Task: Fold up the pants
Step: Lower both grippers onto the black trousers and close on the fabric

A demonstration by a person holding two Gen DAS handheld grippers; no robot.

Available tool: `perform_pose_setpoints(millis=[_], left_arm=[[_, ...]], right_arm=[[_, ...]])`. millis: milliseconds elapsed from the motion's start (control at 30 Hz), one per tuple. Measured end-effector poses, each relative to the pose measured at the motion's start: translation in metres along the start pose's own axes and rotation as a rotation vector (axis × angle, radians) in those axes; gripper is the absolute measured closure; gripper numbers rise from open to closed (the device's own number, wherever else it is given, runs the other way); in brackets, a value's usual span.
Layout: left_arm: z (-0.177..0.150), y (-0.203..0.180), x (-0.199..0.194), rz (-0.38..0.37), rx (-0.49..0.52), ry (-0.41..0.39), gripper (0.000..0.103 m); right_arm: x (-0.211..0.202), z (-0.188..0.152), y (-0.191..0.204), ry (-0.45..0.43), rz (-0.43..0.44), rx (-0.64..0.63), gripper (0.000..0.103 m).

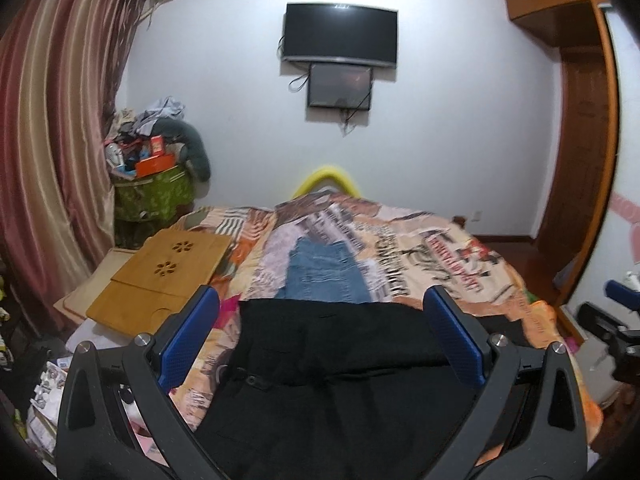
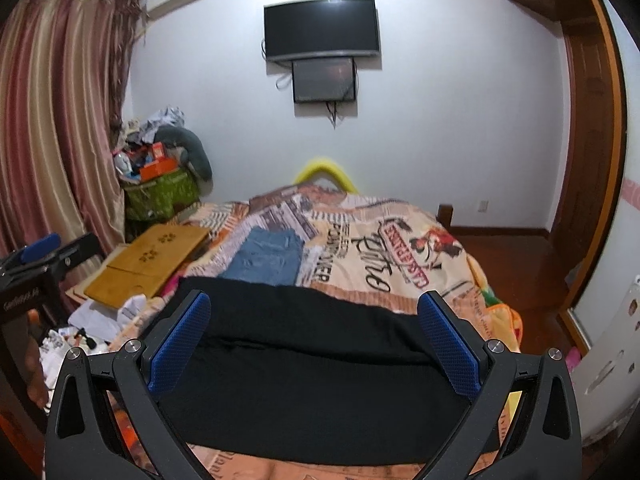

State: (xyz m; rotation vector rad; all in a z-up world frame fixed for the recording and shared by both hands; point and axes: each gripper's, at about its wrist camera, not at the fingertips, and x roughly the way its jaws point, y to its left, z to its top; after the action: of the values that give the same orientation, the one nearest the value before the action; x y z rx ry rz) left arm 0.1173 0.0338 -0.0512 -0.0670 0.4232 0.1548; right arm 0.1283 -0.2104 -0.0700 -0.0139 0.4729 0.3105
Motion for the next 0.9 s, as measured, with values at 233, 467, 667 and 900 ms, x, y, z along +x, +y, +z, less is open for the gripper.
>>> perform_pose_setpoints(millis=[233, 467, 667, 900], left_arm=[[-0.003, 0.033, 0.072, 0.092, -0.014, 0.068, 0.0], [-0.01, 0.065, 0.136, 0.137, 0.021, 0.128, 0.0], [-0.023, 0.086, 0.195, 0.068, 0.027, 0.206, 0.0], [-0.046, 0.101, 0.27, 0.052, -0.019, 0.359, 0.01]], right_arm=[[0.057, -0.003, -0.023, 0.077, -0.042, -0.046, 0.0], [0.115, -0.006, -0.038, 0.162, -0.053, -0.129, 0.0], [0.163, 0.0, -0.054, 0.248, 0.017, -0.118, 0.0], [0.224, 0.003, -0.067, 0.359, 0.069, -0.103, 0.001]])
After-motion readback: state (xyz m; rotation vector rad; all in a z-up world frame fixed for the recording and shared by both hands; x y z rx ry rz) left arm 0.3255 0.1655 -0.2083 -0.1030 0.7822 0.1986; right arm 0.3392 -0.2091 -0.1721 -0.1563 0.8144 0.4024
